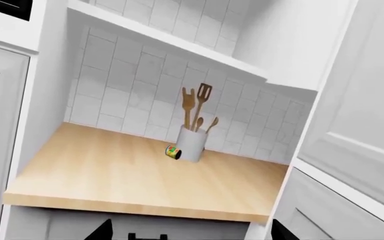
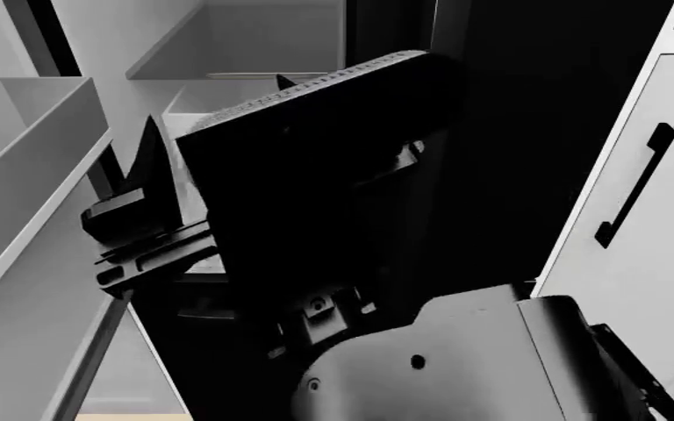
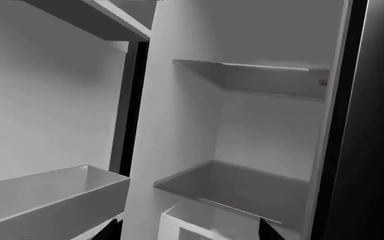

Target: Open the fridge doors

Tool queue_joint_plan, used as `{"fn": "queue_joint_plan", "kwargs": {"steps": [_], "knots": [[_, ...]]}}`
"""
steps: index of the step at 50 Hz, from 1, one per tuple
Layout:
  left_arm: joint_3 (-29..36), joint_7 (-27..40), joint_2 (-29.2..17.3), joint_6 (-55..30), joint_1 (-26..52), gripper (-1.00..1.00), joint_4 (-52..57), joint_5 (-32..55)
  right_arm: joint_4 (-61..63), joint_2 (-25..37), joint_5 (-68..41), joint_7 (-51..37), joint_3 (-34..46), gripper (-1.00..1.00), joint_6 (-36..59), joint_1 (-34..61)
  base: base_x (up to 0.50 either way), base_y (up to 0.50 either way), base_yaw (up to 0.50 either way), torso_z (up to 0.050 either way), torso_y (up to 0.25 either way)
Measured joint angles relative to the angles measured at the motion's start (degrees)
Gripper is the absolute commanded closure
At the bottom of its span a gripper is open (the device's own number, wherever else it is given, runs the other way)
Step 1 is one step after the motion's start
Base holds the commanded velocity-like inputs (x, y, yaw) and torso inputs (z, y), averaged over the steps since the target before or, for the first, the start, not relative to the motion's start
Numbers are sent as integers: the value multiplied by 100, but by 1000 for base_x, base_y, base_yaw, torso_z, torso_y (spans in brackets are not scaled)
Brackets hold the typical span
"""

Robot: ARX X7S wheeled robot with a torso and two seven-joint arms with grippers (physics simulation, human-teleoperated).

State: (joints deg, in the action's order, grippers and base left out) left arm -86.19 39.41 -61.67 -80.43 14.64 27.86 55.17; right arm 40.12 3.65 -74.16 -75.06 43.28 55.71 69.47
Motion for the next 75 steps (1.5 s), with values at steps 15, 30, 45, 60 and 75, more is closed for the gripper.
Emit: {"fn": "queue_joint_plan", "kwargs": {"steps": [15, 30, 45, 60, 75], "knots": [[-13, -23, 58, 62, -96, -100, 17, -27, -1160, 127, 808, 1133, 291, -100, -547, 42, 0, 0, 0, 0, 0], [-68, -90, 134, 129, -224, -100, 23, -85, -2625, 31, 1410, 2126, 517, -100, -1064, 325, 0, 0, 0, 0, 0], [-79, -159, 234, 234, -352, -100, 24, -154, -4417, -133, 1870, 2973, 658, -100, -1700, 572, 0, 0, 0, 0, 0], [-56, -212, 331, 346, -460, -100, 27, -215, -6070, -327, 1587, 3401, 1231, -100, -2652, 1027, 0, 0, 0, 0, 0], [-88, -234, 395, 382, -535, -100, 47, -240, -6463, -365, 513, 2679, 1340, -100, -3765, 1178, 0, 0, 0, 0, 0]]}}
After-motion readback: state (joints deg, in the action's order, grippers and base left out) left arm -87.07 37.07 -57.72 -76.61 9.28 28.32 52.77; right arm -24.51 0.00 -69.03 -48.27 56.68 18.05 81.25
